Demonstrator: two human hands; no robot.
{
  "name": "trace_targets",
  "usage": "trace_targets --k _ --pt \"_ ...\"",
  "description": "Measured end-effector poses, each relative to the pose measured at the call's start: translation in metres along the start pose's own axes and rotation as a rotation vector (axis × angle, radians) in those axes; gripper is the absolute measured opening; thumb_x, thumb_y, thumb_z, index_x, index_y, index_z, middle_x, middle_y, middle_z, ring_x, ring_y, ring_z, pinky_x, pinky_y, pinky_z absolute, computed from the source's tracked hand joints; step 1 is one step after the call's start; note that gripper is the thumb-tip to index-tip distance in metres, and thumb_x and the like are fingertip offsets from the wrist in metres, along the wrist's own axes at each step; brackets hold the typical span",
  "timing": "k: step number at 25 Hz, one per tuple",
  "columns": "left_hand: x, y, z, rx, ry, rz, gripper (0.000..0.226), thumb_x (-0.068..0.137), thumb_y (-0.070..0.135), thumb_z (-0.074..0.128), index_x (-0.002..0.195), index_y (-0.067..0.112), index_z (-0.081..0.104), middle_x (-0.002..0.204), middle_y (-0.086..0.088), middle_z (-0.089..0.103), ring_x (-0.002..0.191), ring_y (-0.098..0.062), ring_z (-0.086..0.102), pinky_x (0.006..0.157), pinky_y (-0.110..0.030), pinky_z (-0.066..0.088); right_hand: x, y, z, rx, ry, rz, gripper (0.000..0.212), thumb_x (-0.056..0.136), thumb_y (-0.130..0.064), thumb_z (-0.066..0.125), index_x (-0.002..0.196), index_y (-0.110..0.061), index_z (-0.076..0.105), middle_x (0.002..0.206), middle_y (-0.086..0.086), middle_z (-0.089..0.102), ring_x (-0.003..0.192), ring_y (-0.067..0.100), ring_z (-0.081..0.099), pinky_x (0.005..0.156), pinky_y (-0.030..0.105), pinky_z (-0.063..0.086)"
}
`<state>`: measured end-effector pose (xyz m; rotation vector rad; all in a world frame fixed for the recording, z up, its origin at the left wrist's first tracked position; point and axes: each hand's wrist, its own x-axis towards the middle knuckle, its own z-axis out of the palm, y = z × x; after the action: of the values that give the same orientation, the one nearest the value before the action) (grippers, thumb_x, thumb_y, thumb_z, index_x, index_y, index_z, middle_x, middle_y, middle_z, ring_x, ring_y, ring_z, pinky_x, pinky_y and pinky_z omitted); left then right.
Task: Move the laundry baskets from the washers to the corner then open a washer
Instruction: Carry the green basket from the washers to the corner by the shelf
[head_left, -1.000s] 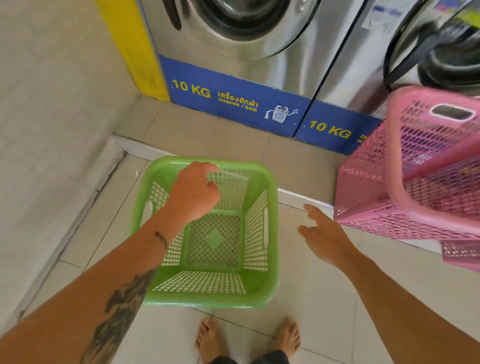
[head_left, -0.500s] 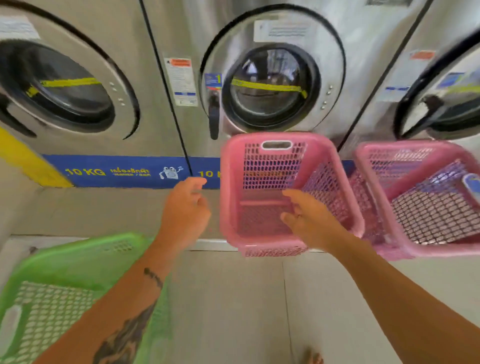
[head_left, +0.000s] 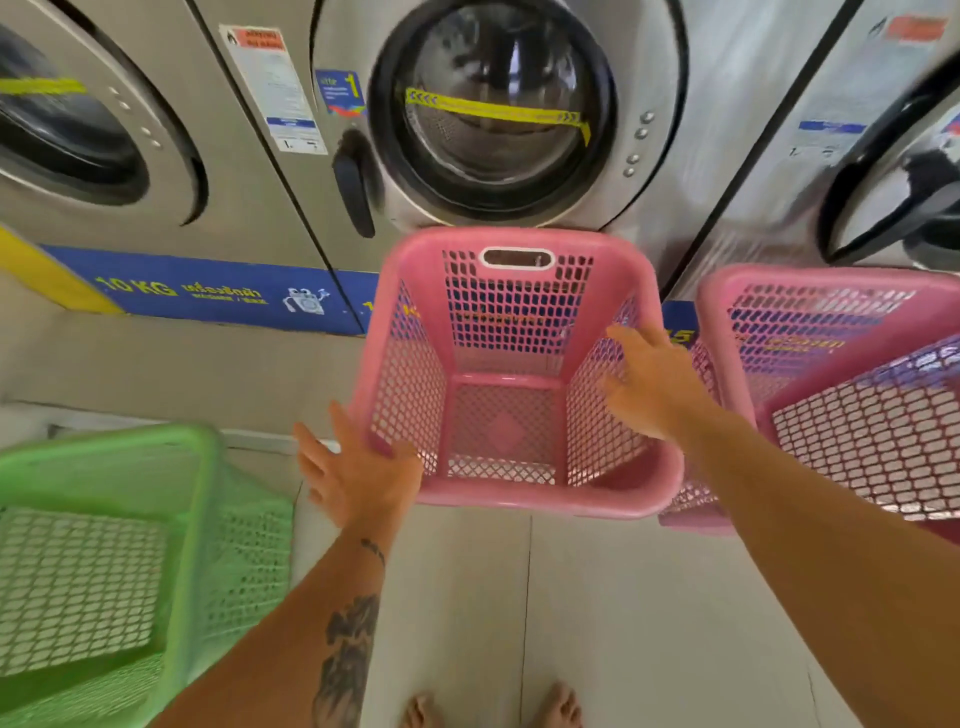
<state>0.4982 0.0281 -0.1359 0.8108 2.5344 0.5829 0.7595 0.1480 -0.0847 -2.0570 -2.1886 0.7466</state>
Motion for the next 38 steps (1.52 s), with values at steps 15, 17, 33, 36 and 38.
trace_targets --k 15,17,33,36,38 --pt "0.083 -0.052 -0.015 -0.209 -0.118 0.058 0.092 0.071 -0.005 0.052 0.154 0.021 0.023 0.151 -0.010 0.034 0.135 -0.029 0.038 0.112 -0.036 0.031 0.052 0.007 0.051 -0.344 0.121 -0.064 0.074 0.083 -0.031 0.050 0.149 -0.031 0.016 0.151 0.018 0.021 0.135 0.051 0.025 0.107 0.064 0.030" --pt "0.100 -0.050 -0.015 -0.227 -0.111 0.066 0.092 0.070 -0.005 0.053 0.154 0.021 0.025 0.152 -0.010 0.035 0.137 -0.028 0.037 0.114 -0.037 0.030 0.057 0.006 0.062 -0.438 0.122 -0.083 0.077 0.088 -0.034 0.049 0.151 -0.038 0.005 0.154 0.018 0.017 0.137 0.049 0.023 0.105 0.066 0.028" --pt "0.061 -0.081 0.002 -0.612 0.016 -0.091 0.084 0.083 0.028 0.071 0.150 0.021 0.021 0.147 0.005 0.041 0.122 -0.021 0.055 0.101 -0.046 0.047 0.075 0.032 0.036 -0.613 0.037 -0.208 0.094 0.087 -0.015 0.058 0.151 -0.046 -0.004 0.133 0.009 0.041 0.109 0.042 0.047 0.081 0.057 0.049" --pt "-0.012 -0.084 0.005 -0.641 -0.042 0.006 0.065 0.085 0.003 0.066 0.137 0.026 0.035 0.118 0.008 0.062 0.089 -0.014 0.067 0.061 -0.022 0.058 0.043 0.024 0.041 -0.564 0.008 -0.125 0.091 0.089 -0.014 0.055 0.152 -0.045 -0.004 0.133 0.009 0.039 0.111 0.041 0.047 0.081 0.055 0.048" --pt "-0.019 -0.090 0.008 -0.537 -0.029 0.066 0.065 0.077 -0.013 0.054 0.129 0.023 0.039 0.098 0.004 0.061 0.074 -0.013 0.064 0.044 -0.015 0.049 0.014 0.025 0.049 -0.508 0.003 -0.088 0.090 0.089 -0.016 0.056 0.152 -0.044 -0.002 0.129 0.009 0.040 0.109 0.039 0.048 0.081 0.055 0.050"
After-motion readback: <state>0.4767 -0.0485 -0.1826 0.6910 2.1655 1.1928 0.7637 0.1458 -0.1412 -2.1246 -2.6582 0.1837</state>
